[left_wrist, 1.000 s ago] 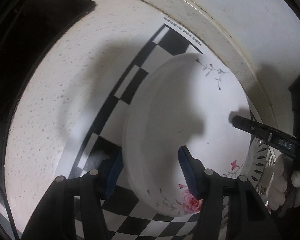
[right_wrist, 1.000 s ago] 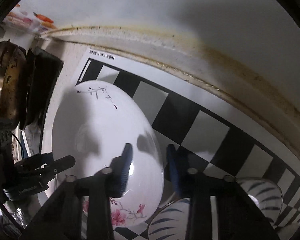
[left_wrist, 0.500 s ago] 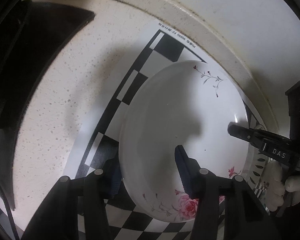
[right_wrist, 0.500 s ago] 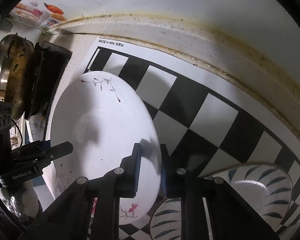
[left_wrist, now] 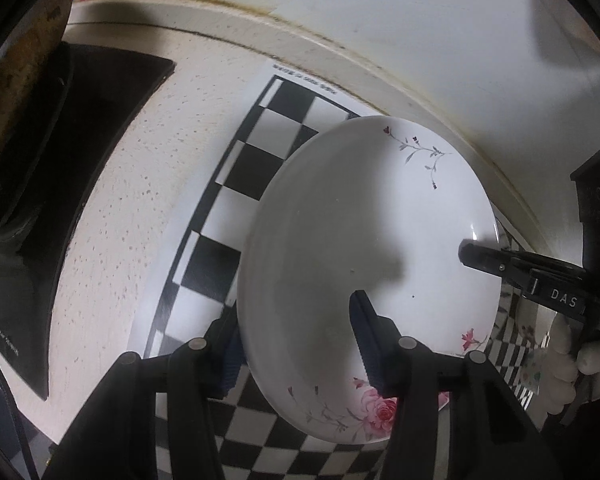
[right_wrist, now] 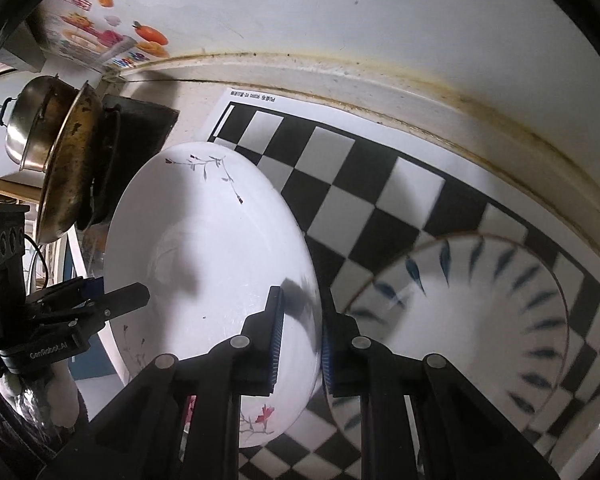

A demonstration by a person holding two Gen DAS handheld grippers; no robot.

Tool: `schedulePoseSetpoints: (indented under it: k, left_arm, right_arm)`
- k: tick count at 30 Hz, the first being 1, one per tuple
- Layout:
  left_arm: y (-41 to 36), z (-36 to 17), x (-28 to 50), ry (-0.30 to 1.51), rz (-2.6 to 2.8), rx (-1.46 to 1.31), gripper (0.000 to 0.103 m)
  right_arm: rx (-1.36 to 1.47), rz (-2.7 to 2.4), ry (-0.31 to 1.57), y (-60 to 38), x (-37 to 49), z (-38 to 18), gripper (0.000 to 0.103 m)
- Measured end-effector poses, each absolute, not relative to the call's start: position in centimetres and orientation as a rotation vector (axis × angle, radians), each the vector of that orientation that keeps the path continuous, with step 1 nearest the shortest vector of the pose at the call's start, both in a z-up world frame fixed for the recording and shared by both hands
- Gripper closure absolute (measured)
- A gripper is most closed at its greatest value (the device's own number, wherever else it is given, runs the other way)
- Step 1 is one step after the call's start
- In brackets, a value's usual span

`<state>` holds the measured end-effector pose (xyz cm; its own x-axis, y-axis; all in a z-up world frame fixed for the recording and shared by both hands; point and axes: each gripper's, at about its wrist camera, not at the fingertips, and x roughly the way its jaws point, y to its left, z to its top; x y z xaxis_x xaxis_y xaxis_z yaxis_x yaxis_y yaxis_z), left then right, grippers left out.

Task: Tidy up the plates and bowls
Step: 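Lift the stacked plates with both tools and carry them along the counter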

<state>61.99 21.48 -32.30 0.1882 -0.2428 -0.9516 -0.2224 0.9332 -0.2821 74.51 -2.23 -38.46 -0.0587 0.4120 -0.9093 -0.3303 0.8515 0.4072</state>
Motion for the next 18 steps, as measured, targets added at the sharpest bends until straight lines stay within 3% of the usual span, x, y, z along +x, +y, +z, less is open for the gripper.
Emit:
schedulePoseSetpoints:
  k: [11, 18]
  left_arm:
    - [16.9, -29.3, 58.4, 1.386, -0.103, -0.340, 0.057]
    - [13.2, -28.7, 56.1, 1.410, -0.183, -0.278, 0.070]
  right_arm:
    - [0.142, 0.551, 1.463, -7.5, 67.5, -34.3, 0.087]
    - [0.221, 0.488, 1.441, -12.7, 61.9, -33.0, 0.088]
